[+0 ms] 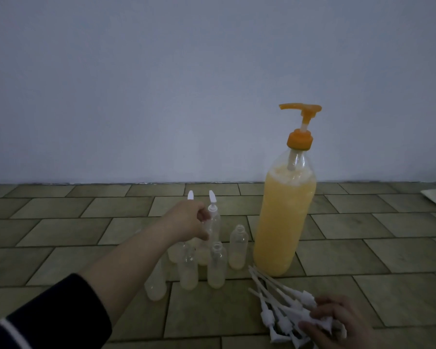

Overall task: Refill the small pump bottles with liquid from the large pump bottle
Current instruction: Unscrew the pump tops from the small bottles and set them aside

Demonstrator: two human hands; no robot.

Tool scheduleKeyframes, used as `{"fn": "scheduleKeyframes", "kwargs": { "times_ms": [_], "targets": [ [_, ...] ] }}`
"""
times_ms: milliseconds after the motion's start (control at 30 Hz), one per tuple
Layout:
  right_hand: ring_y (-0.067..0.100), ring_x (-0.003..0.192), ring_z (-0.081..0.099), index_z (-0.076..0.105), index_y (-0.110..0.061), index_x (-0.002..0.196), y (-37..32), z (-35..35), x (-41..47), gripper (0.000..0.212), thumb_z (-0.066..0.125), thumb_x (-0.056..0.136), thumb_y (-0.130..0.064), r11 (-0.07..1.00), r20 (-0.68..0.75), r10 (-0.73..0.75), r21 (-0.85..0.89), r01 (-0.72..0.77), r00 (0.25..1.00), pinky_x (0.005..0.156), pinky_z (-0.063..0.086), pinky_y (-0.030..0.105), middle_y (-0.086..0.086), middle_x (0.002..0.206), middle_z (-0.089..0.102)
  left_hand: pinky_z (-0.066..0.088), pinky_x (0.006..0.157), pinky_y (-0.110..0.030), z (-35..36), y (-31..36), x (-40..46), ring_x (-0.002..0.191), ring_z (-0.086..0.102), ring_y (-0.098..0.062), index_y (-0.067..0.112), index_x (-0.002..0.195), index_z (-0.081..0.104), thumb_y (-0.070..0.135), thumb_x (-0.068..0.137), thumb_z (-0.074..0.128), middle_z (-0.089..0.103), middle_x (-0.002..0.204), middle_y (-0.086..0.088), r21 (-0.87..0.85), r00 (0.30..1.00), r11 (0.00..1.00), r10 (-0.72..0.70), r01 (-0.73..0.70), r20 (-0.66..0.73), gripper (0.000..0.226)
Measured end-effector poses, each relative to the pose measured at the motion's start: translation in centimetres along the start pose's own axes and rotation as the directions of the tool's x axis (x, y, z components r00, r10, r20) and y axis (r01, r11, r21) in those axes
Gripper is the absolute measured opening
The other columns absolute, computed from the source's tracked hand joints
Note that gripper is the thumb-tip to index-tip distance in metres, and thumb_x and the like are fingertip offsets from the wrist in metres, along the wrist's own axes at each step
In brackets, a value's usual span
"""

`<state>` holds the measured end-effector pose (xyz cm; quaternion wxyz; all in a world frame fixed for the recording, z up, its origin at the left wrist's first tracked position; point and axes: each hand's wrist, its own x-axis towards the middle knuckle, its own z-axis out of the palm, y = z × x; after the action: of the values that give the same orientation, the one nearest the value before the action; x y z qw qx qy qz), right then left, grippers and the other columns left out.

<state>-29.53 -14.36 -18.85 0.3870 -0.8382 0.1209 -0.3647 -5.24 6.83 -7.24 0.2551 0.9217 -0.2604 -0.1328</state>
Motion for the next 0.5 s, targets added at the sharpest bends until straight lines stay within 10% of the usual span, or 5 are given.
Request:
{"fn": "scheduleKeyframes", "kwargs": {
  "times_ms": [200,500],
  "targets": [
    [-0.011,0.081,0.056,0.058,-0.041,0.074,-0.6,0.1,0.7,0.043,0.05,0.066,-0.083,0.997,-0.03,-0.07,-0.027,0.069,0.997,0.067,0.039,0.001,-0.025,0.099,0.056,0.043,0.056,-0.025,-4.9,-0.9,-0.9,0.07,0.056,-0.015,0.012,0.08,0.06,0.023,0.082,0.061,0.061,0.082,0.0,-0.137,0.889,0.985,-0.151,0.1,-0.432,0.011],
    [-0.007,0.084,0.057,0.06,-0.036,0.064,-0.5,-0.2,1.6,0.031,0.061,0.07,-0.066,0.983,-0.027,-0.175,-0.063,0.173,0.984,0.075,0.044,0.013,-0.025,0.095,0.057,0.046,0.097,-0.038,-4.5,-3.7,3.6,0.109,0.055,-0.015,0.027,0.122,0.056,0.043,0.063,0.078,0.059,0.121,0.007,0.236,0.969,0.955,-0.215,0.182,0.121,0.064]
  ]
}}
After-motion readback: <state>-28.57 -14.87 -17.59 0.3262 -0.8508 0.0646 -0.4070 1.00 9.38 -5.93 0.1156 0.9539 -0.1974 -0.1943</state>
